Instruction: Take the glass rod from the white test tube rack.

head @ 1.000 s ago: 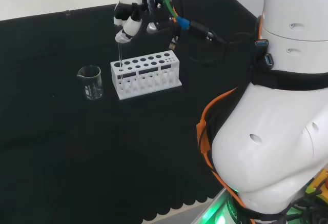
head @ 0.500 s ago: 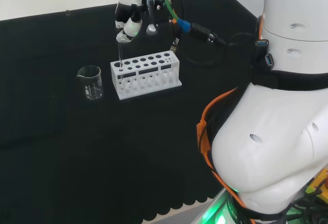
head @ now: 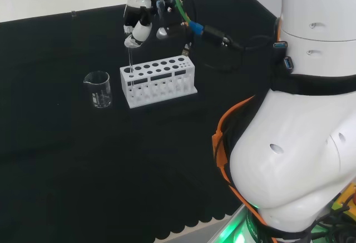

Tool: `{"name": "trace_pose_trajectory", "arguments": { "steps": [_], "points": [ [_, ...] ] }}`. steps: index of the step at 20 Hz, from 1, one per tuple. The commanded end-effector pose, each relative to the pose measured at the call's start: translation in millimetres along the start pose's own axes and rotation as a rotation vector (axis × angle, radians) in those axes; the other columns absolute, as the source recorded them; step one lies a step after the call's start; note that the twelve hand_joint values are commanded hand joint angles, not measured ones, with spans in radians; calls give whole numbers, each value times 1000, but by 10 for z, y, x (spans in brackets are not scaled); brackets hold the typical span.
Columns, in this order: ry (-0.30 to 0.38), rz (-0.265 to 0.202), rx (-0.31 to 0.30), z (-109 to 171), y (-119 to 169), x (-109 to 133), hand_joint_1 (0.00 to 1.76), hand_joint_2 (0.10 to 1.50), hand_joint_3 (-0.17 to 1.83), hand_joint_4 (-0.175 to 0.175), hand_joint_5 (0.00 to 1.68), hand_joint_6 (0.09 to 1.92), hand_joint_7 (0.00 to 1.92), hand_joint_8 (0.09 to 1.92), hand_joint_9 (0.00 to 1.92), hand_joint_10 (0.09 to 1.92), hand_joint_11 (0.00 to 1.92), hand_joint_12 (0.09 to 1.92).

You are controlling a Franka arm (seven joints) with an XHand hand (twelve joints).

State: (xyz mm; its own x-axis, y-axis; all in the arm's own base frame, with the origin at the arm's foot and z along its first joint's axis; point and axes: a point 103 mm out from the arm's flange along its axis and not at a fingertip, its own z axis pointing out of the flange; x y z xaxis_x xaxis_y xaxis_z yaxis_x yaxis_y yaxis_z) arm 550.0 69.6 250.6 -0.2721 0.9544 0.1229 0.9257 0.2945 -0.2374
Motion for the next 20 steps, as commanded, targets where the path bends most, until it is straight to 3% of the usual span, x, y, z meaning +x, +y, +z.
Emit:
{"name": "trace_pose_trajectory", "arguments": {
  "steps": [1,9,13,16,20],
  "points": [
    [1,-2,-1,16,3,-1,1030,564,637,-175,885,789,975,734,943,772,769,1288],
    [-41,2,-23,-48,59,16,1142,557,690,-175,1028,664,1091,674,1105,672,1040,1148],
    [-46,0,-39,-85,82,23,1195,813,353,-175,1227,595,1206,593,1229,578,1227,1011],
    [-58,-2,-53,-89,89,35,1204,843,286,-175,1283,513,1305,508,1321,503,1333,927],
    [-58,6,-37,-71,93,24,1211,802,347,-175,1325,453,1425,377,1452,363,1478,806]
  ]
}}
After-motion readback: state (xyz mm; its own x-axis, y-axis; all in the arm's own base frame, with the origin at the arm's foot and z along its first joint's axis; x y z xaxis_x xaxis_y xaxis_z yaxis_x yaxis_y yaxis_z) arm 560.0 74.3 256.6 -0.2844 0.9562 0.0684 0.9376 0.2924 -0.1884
